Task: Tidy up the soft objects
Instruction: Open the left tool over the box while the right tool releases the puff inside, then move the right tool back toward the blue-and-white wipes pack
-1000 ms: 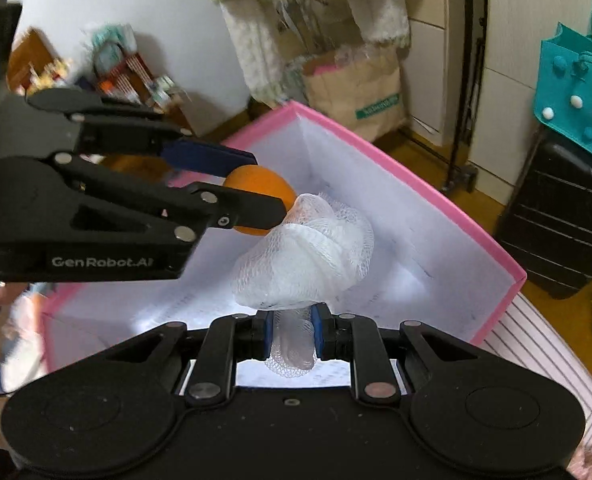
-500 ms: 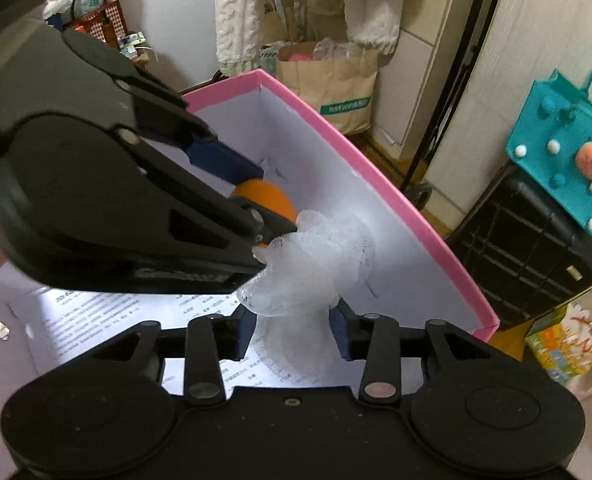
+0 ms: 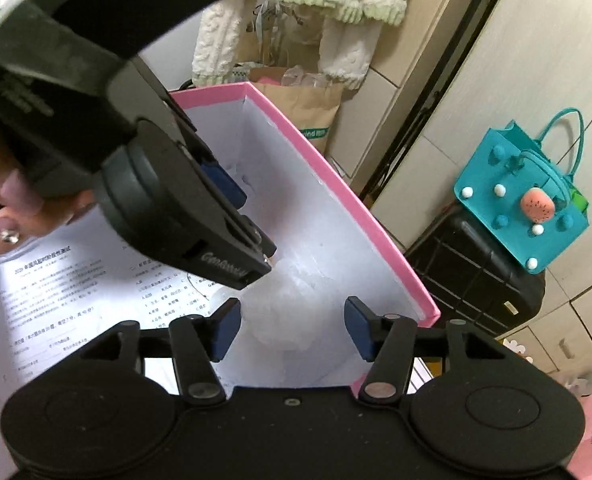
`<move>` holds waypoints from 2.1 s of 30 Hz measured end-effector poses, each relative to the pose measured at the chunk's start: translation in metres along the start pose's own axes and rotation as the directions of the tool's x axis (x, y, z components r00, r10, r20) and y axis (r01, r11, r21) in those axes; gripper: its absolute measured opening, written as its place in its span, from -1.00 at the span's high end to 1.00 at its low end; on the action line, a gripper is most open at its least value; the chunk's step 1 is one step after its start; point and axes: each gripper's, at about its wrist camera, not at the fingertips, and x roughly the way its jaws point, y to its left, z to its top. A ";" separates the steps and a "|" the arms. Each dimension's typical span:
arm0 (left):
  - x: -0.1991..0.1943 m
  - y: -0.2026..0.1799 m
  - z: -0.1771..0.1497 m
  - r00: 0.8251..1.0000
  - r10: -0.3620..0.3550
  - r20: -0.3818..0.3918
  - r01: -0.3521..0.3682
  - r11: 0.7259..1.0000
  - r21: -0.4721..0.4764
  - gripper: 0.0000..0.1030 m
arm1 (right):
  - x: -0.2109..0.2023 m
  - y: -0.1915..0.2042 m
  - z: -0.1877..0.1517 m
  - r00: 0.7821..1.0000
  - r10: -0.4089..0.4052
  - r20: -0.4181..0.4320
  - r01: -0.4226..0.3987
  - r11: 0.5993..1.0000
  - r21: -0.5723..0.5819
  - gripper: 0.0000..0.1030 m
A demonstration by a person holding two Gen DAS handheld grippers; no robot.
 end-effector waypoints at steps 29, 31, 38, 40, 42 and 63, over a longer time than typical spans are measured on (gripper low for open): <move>-0.169 -0.015 -0.049 0.992 -0.033 0.124 0.013 0.988 0.152 -0.21 | -0.155 0.016 -0.053 0.957 0.164 0.241 -0.227 0.939 0.260 -0.20; -0.184 -0.018 -0.057 0.991 -0.040 0.129 0.019 0.987 0.159 -0.25 | -0.171 0.022 -0.059 0.955 0.155 0.252 -0.220 0.941 0.256 -0.20; -0.231 -0.040 -0.090 0.988 -0.065 0.137 0.032 0.973 0.227 -0.32 | -0.216 0.048 -0.075 0.954 0.135 0.267 -0.197 0.954 0.225 -0.21; -0.243 -0.047 -0.102 0.988 -0.085 0.130 0.052 0.968 0.244 -0.33 | -0.228 0.056 -0.079 0.954 0.124 0.271 -0.185 0.960 0.211 -0.21; -0.252 -0.053 -0.112 0.987 -0.092 0.132 0.055 0.964 0.260 -0.35 | -0.238 0.063 -0.084 0.955 0.116 0.275 -0.174 0.965 0.197 -0.21; -0.276 -0.103 -0.176 0.988 -0.118 0.101 0.070 0.919 0.388 -0.46 | -0.289 0.103 -0.153 0.953 0.061 0.298 -0.125 0.972 0.201 -0.22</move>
